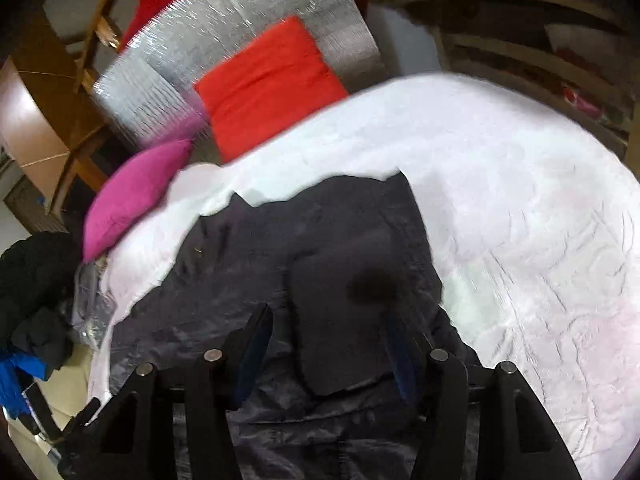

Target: Fold large clothes

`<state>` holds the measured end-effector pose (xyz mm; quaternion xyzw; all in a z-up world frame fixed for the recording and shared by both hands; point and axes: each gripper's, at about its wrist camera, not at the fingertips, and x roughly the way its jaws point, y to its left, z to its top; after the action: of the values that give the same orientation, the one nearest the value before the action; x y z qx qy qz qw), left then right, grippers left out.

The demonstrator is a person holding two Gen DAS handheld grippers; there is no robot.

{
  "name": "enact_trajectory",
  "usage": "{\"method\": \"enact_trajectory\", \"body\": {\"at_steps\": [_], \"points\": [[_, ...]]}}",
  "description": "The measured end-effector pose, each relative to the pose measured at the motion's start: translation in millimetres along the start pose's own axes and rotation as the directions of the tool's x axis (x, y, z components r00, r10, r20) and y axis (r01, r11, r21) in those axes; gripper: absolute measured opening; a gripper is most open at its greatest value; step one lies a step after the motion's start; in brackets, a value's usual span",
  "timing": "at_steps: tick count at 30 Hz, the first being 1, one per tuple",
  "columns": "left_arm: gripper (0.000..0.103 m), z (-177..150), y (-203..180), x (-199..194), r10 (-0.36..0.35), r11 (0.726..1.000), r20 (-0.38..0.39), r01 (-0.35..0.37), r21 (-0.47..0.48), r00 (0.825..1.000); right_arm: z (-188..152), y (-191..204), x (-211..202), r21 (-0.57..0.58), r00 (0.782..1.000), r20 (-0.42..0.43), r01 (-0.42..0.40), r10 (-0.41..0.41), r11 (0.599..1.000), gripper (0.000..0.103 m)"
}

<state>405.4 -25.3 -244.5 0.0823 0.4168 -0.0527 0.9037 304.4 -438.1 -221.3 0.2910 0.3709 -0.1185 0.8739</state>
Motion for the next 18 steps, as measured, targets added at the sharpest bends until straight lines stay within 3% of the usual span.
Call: {"method": "enact_trajectory", "body": {"at_steps": [1, 3, 5, 11, 12, 18], "points": [[0.084, -2.7, 1.2, 6.6, -0.002, 1.000, -0.035, 0.002, 0.003, 0.999, -2.8, -6.9, 15.8, 0.014, 0.998, -0.065, 0.003, -0.002, 1.000, 0.060], [0.084, -5.5, 2.1, 17.6, -0.033, 0.999, -0.081, 0.033, -0.003, 0.996, -5.2, -9.3, 22.3, 0.000, 0.998, -0.068, 0.000, 0.000, 1.000, 0.059], [0.084, -4.9, 5.1, 14.4, -0.036, 0.999, -0.069, 0.035, -0.016, 0.997, -1.9, -4.9, 14.4, -0.001, 0.998, -0.067, -0.003, 0.003, 1.000, 0.059], [0.084, -6.3, 19.9, -20.1, -0.058, 0.997, 0.014, 0.059, -0.045, 0.998, -5.3, -5.0, -25.7, 0.027, 0.993, -0.031, -0.111, 0.112, 0.993, 0.062], [0.084, -8.8, 23.8, -25.9, -0.063, 0.997, 0.025, 0.064, -0.044, 0.998, -9.1, -6.1, -32.9, 0.023, 0.992, -0.032, -0.122, 0.122, 0.992, 0.066], [0.084, -35.8, 35.8, -49.3, -0.052, 0.998, 0.052, 0.050, 0.031, 0.997, -43.7, -30.4, -77.9, 0.013, 0.988, -0.030, -0.152, 0.152, 0.988, 0.069]]}}
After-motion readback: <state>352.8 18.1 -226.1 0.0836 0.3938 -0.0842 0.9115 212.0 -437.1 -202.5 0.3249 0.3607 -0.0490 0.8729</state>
